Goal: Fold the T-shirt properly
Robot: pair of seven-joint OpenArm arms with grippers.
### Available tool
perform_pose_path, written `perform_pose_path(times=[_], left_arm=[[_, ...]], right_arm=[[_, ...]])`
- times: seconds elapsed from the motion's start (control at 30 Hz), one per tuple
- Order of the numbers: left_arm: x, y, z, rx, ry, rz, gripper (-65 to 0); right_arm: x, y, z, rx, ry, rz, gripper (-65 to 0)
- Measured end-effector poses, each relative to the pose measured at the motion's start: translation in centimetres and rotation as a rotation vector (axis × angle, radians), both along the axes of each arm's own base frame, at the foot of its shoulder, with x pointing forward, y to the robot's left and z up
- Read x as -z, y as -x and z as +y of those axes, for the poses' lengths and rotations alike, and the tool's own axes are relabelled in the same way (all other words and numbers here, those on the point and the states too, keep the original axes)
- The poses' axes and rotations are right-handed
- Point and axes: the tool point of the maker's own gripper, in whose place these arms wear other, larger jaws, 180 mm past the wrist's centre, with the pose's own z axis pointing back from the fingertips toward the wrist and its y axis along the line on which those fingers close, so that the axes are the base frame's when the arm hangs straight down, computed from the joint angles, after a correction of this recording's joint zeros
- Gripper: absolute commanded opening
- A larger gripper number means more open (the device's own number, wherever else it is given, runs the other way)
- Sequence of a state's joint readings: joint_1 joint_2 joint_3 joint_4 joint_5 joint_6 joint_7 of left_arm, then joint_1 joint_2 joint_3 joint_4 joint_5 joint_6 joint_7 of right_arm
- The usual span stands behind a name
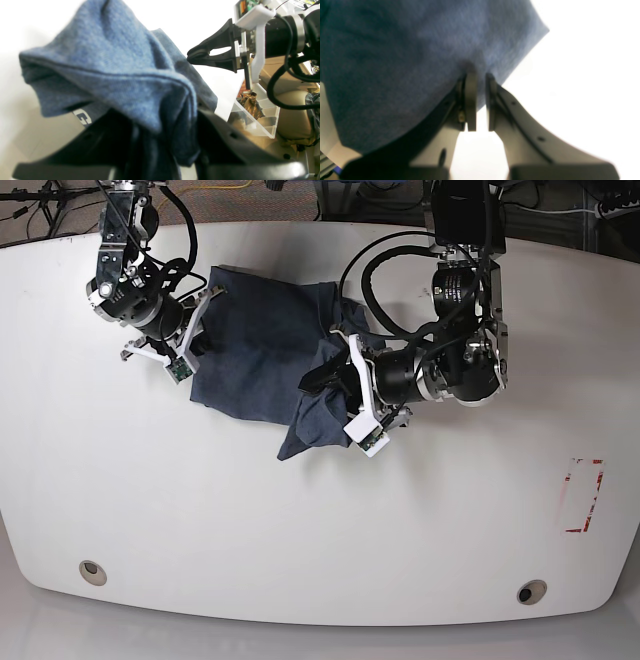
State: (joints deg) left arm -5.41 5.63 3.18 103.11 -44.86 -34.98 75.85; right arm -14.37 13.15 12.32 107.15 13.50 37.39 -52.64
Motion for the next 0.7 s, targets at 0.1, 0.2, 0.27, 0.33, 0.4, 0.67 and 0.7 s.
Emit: perform_pose_path(times=[0.1, 0.2, 0.27, 0.33, 0.4, 0.67, 0.7], left_arm=[[0.0, 0.0, 0.0, 0.002, -0.002, -0.001, -55.0], [0.0, 0.0, 0.0, 0.003, -0.003, -0.001, -55.0], [0.0, 0.0, -0.1, 0.004, -0.003, -0.001, -55.0], [-0.1, 0.1, -0.1, 0.007, 0.001, -0.002, -55.0], [0.0, 0.1, -0.2, 0.008, 0.0, -0.001, -54.9], [0.0, 0.8, -1.3, 0.054, -0.01, -0.007, -54.9], [-0.1, 1.1, -2.0, 0.075, -0.009, -0.008, -54.9]], right_arm=[[1.6, 0.6, 0.1, 0.011, -0.02, 0.045, -59.8], [2.6, 0.8, 0.2, 0.026, -0.061, 0.051, -59.8], [3.3, 0.7, 0.3, 0.039, -0.089, 0.049, -59.8], [3.5, 0.4, 0.5, 0.052, -0.134, 0.033, -59.8], [3.9, 0.2, 0.9, 0.051, -0.163, 0.027, -59.8], [4.1, -0.3, 3.1, 0.032, -0.231, 0.002, -59.8], [4.2, -0.3, 3.3, 0.027, -0.233, 0.003, -59.8]])
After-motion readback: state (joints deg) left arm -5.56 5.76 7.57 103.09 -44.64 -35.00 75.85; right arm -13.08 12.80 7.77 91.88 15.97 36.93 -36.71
